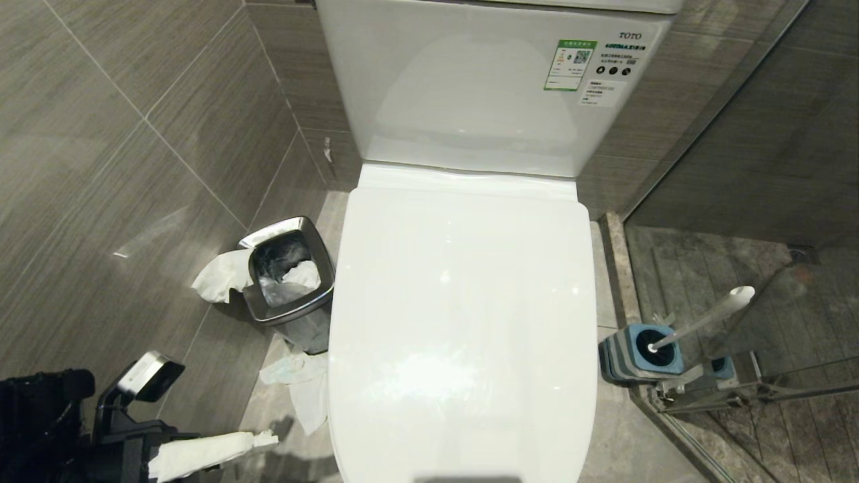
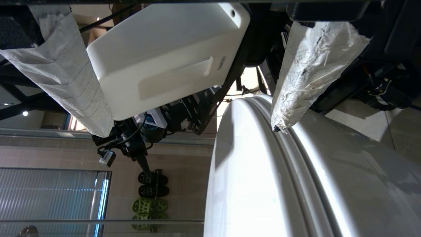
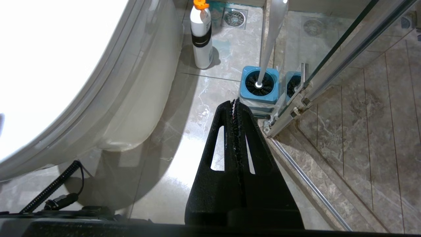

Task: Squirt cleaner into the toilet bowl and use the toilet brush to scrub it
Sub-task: Use the left hand to lift the toilet lid slightly

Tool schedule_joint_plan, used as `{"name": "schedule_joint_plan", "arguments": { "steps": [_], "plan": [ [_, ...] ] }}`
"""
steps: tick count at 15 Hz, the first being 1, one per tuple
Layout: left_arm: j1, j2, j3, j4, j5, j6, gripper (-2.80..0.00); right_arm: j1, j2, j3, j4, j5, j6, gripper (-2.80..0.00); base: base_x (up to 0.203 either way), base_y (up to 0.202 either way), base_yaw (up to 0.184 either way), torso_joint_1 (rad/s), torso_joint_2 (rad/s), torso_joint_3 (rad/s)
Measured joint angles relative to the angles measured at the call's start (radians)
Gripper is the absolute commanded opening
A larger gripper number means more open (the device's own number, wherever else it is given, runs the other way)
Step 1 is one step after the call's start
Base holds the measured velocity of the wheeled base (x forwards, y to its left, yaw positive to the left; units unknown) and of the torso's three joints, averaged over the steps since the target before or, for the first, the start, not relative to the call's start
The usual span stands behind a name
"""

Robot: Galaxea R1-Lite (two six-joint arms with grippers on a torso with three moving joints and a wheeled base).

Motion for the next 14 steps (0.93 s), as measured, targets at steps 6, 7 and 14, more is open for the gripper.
{"name": "schedule_joint_plan", "arguments": {
  "steps": [6, 7, 14],
  "plan": [
    [0.007, 0.049, -0.031, -0.001, 0.000, 0.001, 0.00, 0.000, 0.000, 0.000, 0.000, 0.000, 0.000, -2.80, 0.000, 0.000, 0.000, 0.000, 0.00, 0.000],
    [0.007, 0.057, -0.036, -0.001, 0.000, 0.001, 0.00, 0.000, 0.000, 0.000, 0.000, 0.000, 0.000, -2.80, 0.000, 0.000, 0.000, 0.000, 0.00, 0.000],
    [0.004, 0.095, -0.076, -0.001, -0.013, 0.001, 0.00, 0.000, 0.000, 0.000, 0.000, 0.000, 0.000, -2.80, 0.000, 0.000, 0.000, 0.000, 0.00, 0.000]
  ]
}}
